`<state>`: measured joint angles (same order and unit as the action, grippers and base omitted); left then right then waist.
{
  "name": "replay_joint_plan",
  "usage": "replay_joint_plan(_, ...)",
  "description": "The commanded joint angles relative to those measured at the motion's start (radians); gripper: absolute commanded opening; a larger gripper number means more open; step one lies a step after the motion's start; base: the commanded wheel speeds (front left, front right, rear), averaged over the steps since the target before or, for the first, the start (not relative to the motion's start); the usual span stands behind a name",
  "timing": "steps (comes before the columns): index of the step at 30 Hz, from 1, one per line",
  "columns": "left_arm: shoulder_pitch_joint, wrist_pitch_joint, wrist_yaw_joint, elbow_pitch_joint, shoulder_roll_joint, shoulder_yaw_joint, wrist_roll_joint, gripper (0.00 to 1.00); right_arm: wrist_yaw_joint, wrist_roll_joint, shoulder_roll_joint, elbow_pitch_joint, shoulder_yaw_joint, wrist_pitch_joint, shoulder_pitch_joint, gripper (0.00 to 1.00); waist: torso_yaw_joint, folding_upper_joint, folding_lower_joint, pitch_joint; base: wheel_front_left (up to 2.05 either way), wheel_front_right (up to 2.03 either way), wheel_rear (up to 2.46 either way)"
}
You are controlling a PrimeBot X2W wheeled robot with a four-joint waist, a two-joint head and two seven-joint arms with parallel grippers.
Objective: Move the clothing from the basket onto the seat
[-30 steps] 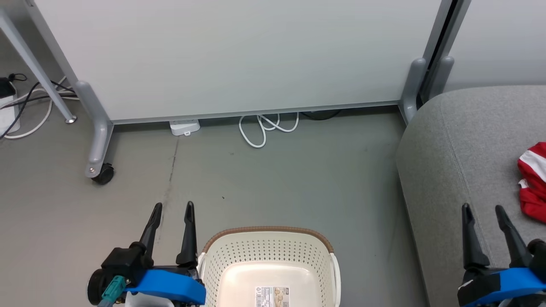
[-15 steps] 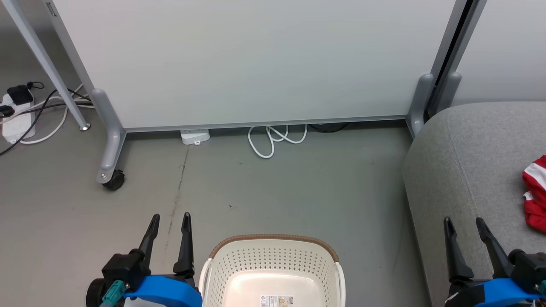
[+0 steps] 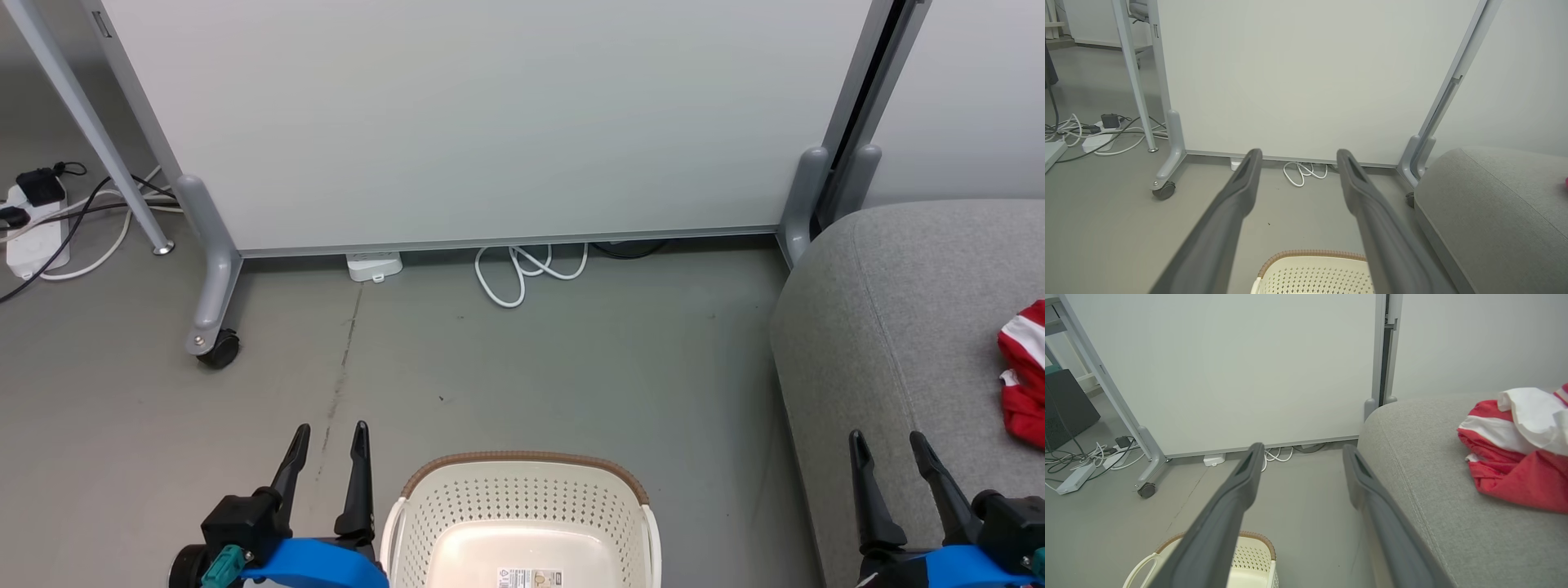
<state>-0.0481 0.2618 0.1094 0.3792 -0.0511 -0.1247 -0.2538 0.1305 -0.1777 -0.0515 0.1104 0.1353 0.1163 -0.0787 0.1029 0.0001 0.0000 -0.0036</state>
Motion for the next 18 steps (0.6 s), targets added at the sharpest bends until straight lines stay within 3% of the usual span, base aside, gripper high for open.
replay_joint_plan(1, -0.008, 0.004, 0.003, 0.002, 0.001, -0.001, 0.004, 1.00, 0.001, -0.005, 0.002, 0.000, -0.001, 0.004, -0.010, 1.00, 0.000, -0.0001, 0.0000, 0.001, 0.00, 0.00, 0.00)
replay_joint_plan(15, -0.012, 0.005, 0.002, 0.019, 0.001, -0.007, -0.010, 1.00, 0.001, -0.009, 0.002, 0.005, -0.009, 0.007, -0.005, 1.00, -0.006, -0.0001, 0.0000, 0.002, 0.00, 0.00, 0.00)
replay_joint_plan(16, 0.001, -0.001, 0.000, 0.021, 0.000, -0.007, -0.010, 0.00, 0.000, -0.002, 0.000, 0.007, -0.009, 0.000, 0.000, 0.00, -0.006, -0.0001, 0.0000, 0.002, 0.00, 0.00, 0.00)
replay_joint_plan(18, 0.012, -0.004, 0.000, 0.036, 0.000, -0.009, -0.011, 0.00, 0.000, -0.002, 0.002, 0.025, -0.009, -0.001, -0.003, 0.00, -0.006, -0.0001, 0.0000, 0.002, 0.00, 0.00, 0.00)
